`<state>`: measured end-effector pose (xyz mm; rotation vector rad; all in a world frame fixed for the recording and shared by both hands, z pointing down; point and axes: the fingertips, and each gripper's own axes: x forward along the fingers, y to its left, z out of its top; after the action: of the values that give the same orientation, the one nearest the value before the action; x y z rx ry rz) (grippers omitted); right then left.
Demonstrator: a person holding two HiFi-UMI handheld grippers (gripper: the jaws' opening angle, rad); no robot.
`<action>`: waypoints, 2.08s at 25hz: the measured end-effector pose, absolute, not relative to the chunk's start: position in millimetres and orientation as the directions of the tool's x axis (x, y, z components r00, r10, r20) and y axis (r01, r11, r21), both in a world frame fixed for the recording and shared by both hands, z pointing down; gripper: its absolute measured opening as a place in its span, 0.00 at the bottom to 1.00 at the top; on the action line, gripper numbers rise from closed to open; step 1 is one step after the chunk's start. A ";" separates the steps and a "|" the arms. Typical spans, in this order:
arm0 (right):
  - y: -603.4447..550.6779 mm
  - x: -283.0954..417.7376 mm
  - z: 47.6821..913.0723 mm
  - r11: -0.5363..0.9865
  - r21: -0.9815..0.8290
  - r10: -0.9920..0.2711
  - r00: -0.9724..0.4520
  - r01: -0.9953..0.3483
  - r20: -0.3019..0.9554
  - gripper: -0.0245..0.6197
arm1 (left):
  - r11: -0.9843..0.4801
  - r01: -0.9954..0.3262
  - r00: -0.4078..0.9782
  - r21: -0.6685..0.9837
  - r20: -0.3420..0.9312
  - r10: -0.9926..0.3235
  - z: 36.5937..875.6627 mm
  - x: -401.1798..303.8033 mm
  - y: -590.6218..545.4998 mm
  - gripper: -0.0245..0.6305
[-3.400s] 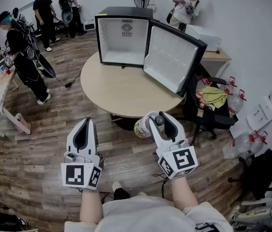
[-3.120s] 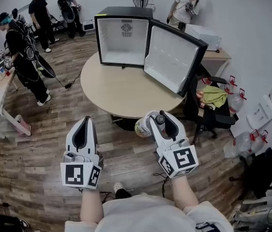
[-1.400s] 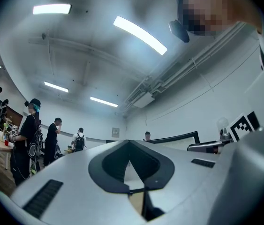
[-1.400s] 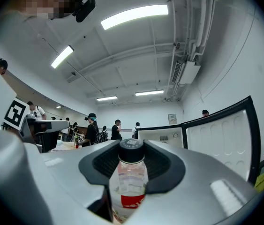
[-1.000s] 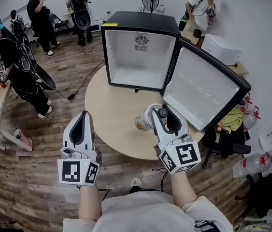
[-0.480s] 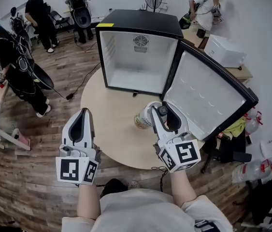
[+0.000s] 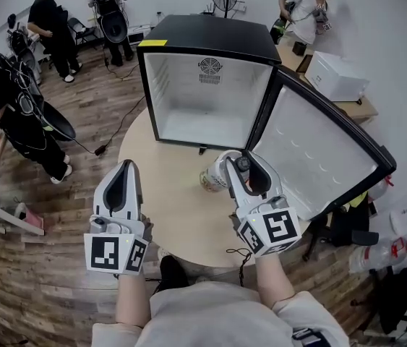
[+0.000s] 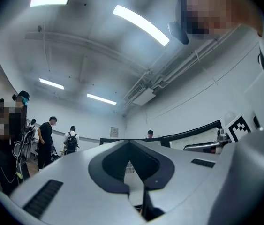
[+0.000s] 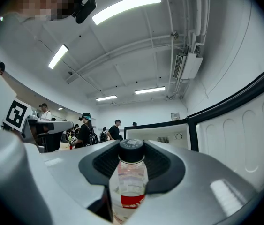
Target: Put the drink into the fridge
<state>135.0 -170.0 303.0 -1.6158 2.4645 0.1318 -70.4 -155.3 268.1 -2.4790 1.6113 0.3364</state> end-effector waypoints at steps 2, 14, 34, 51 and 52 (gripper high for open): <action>-184.7 130.4 302.0 0.390 -0.027 -0.903 -0.377 -0.920 -0.207 0.28 | -0.413 -0.911 0.401 -0.017 -0.279 -0.873 266.8 -75.3 -171.3 0.05; -277.5 102.9 299.8 0.321 -0.043 -0.932 -0.308 -0.946 -0.191 0.28 | -0.474 -0.880 0.461 -0.012 -0.258 -0.849 267.0 -106.2 -275.4 0.05; -421.3 76.5 351.2 0.206 -0.052 -0.978 -0.204 -0.977 -0.043 0.28 | -0.576 -0.817 0.560 0.039 -0.187 -0.807 307.2 -130.8 -384.2 0.05; -520.6 67.8 417.6 0.127 -0.065 -0.988 -0.133 -0.990 0.085 0.28 | -0.591 -0.804 0.584 0.067 -0.106 -0.805 346.3 -158.8 -424.9 0.05; -525.8 66.6 420.1 0.125 -0.058 -0.987 -0.129 -0.991 0.091 0.28 | -0.591 -0.804 0.584 0.068 -0.102 -0.806 348.3 -160.7 -426.6 0.05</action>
<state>66.6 -525.8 420.1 -2.0925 2.3784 -0.1645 -160.7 -426.6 348.3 -2.8084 1.4270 0.1923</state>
